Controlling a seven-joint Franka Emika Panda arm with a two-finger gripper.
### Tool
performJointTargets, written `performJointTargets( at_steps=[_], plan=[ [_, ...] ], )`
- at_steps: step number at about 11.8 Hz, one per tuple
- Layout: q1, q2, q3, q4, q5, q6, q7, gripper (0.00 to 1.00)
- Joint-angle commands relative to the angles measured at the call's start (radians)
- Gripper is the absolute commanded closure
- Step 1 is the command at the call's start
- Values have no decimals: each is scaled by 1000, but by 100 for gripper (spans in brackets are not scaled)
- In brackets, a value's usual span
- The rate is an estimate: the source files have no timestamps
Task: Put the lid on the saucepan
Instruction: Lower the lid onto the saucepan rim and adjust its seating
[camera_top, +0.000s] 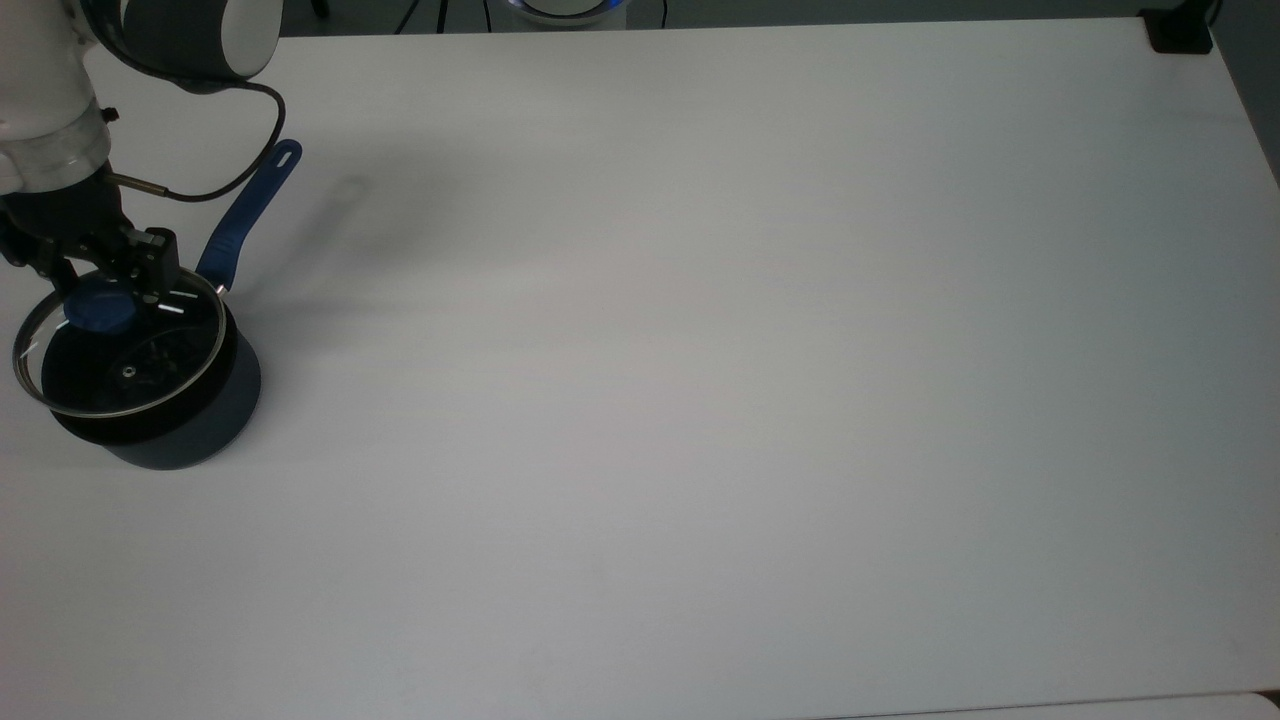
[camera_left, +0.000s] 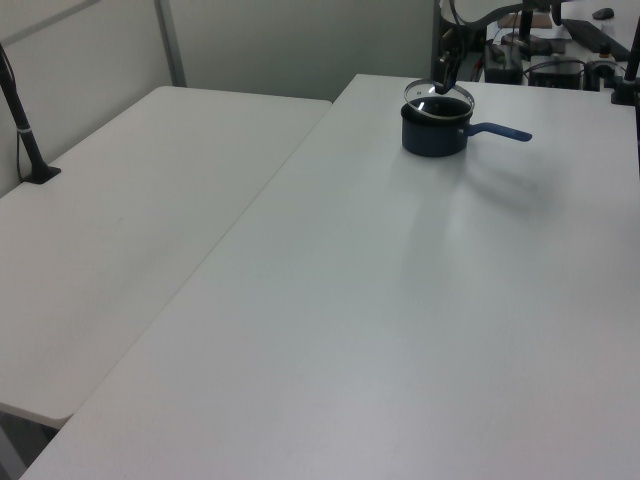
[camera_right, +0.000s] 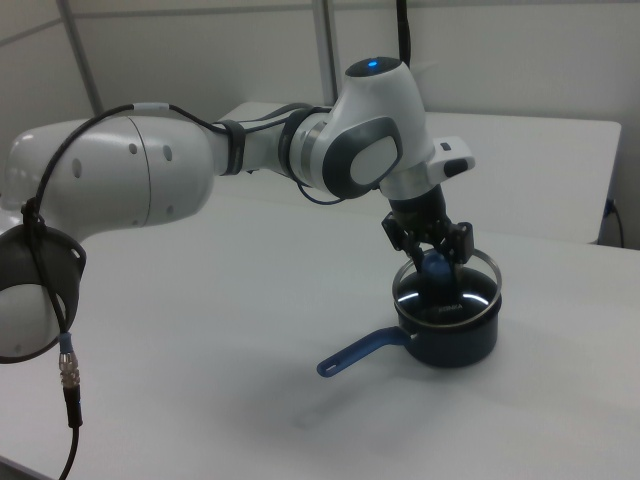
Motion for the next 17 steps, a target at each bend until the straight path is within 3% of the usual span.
performJointTargets(
  at_steps=[1, 17],
  plan=[
    [3, -25, -1, -33, -13, -20, -10, 61],
    [-6, -20, 3, -21, -1, 8, 4, 61]
  ],
)
